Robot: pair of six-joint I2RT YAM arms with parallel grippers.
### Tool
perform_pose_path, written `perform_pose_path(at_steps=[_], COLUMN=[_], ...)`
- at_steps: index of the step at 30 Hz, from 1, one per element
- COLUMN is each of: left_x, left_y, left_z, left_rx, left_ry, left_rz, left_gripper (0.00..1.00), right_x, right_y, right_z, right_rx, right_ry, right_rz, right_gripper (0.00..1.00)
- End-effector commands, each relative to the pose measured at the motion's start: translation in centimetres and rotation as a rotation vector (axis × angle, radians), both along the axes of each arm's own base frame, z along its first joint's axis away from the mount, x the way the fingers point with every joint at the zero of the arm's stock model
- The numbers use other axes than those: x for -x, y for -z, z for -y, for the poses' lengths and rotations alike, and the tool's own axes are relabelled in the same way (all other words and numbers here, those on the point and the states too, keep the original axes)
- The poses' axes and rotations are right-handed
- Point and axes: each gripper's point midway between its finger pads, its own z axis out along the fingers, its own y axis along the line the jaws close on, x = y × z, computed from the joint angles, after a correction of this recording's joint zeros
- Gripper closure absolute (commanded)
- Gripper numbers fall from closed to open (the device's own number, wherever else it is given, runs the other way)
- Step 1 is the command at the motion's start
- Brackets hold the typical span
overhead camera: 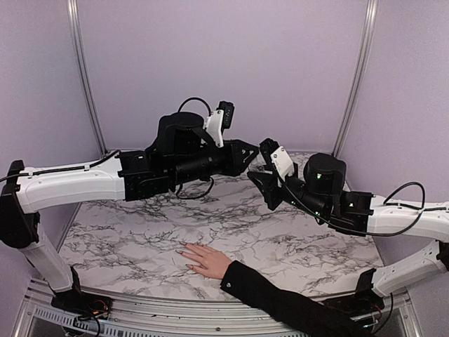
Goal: Paint the nails
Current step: Screw the nail polish bottle.
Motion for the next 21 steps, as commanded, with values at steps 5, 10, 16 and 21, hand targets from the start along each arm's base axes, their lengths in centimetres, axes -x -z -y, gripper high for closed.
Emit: perform_pose_path(at_steps=[5, 10, 16, 21], left_x=[0.6, 0.9, 1.5, 3.5], left_y=[-1.0, -0.6, -0.4, -0.2], left_z=[0.6, 1.0, 1.0, 0.9], left_rx=[0.021, 0.026, 0.031, 0.003], left_ry=[0.031, 0.053, 0.08, 0.207], left_rz=[0.009, -0.009, 0.007, 0.063], left_gripper=[0.84, 0.88, 1.0, 1.0], right_x=[0.0, -0.3, 0.1, 1.1], right_y=[-3.5, -4.5, -6.3, -9.1], right_z=[0.3, 0.4, -0.2, -0.7], right_rx=[-0.057, -0.072, -0.113, -0.194], right_ry=[0.021, 0.042, -0.023, -0.216], right_rz=[0.04, 0.04, 0.056, 0.054], right_gripper=[1.0, 1.0, 1.0, 1.0])
